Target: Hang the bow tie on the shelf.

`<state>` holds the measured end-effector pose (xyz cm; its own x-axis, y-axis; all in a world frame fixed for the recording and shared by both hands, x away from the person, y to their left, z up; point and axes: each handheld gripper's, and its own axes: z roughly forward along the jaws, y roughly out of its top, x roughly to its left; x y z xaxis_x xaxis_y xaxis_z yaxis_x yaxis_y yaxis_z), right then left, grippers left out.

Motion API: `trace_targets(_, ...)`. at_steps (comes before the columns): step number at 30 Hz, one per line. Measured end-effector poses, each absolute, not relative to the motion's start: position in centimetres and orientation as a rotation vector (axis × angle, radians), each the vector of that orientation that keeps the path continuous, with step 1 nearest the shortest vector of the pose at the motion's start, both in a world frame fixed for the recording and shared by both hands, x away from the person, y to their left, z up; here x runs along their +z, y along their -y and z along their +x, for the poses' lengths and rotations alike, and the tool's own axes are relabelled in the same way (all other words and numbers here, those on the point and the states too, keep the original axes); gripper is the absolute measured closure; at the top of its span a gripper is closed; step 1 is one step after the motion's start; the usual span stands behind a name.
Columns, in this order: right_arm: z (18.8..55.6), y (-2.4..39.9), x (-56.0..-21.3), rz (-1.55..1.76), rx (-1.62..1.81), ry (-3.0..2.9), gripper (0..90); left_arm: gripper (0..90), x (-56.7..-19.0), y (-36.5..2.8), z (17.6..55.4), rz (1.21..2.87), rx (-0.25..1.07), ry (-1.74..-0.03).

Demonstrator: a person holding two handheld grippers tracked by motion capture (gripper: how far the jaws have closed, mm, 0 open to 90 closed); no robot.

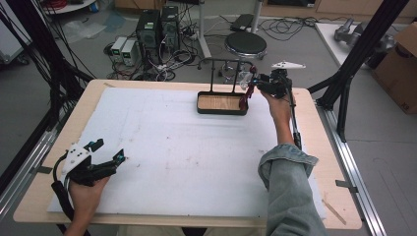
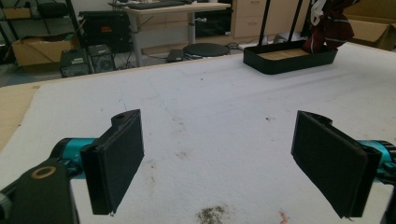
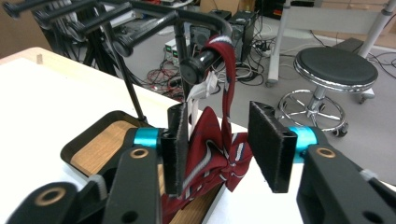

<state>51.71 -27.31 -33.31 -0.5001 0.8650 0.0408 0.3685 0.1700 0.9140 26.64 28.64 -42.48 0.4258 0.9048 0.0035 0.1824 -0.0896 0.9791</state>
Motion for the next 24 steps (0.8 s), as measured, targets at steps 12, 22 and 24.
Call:
trace_targets(12,50.0,28.6,-31.5,1.114,1.339,-1.938,39.5,17.2,-42.5,-28.6,26.6,1.556,0.816,-0.997)
trace_targets(22,47.0,29.6,-29.8,1.064,1.443,-1.785,29.0,17.2,-42.5,-28.7,26.6,1.555,0.819,-0.999)
trace_targets(24,46.6,29.6,-29.7,1.065,1.439,-1.795,26.3,17.2,-42.5,-28.6,26.6,1.557,0.816,-0.998)
